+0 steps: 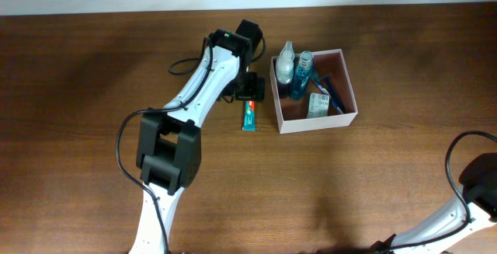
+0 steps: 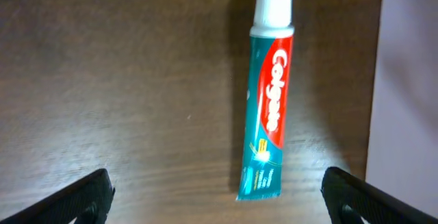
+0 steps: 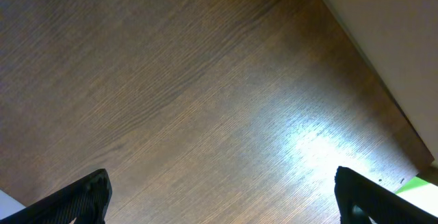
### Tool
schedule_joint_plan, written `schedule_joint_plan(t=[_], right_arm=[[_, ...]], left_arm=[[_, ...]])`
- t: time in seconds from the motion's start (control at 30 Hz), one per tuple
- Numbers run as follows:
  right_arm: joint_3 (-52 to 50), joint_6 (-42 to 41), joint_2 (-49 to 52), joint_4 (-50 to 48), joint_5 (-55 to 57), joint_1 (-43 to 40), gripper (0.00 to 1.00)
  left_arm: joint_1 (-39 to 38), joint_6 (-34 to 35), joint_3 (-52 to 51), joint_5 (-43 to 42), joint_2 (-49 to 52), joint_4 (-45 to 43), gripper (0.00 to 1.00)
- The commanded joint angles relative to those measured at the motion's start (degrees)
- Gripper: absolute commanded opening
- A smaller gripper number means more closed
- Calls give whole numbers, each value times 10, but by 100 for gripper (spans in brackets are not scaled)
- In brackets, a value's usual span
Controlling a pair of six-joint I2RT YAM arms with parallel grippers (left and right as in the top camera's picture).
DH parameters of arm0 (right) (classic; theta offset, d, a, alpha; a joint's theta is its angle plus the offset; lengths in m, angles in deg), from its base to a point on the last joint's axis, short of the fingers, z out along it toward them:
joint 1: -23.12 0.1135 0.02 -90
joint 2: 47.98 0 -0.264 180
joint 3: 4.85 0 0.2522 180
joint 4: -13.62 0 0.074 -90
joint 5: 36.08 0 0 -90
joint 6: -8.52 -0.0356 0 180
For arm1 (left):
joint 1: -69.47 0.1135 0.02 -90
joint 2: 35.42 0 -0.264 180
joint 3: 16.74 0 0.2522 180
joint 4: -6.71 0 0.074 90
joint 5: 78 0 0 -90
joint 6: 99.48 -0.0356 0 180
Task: Pack container
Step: 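Withdraw the right arm and reach the left gripper down to the Colgate tube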
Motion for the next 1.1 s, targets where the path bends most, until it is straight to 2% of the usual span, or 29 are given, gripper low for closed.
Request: schedule_joint_plan(t=[0.0, 0.17, 0.87, 0.97, 1.0, 1.07], right_arm=[[-3, -1, 3, -2, 9, -1, 99], [-3, -1, 3, -2, 9, -1, 99], [-3, -1, 3, -2, 9, -1, 99], [-3, -1, 3, -2, 9, -1, 99], [-3, -1, 3, -2, 9, -1, 99], [-3, -1, 3, -2, 9, -1, 99]], left_arm=[[0, 10, -14, -27, 3, -21, 99], [0, 29, -32, -27, 7, -31, 99], [-6, 29, -36, -46, 47, -44, 98], [-14, 29, -36, -47, 48, -43, 89], [-18, 29, -36, -47, 48, -43, 82], [-27, 29, -36, -47, 48, -44, 77]])
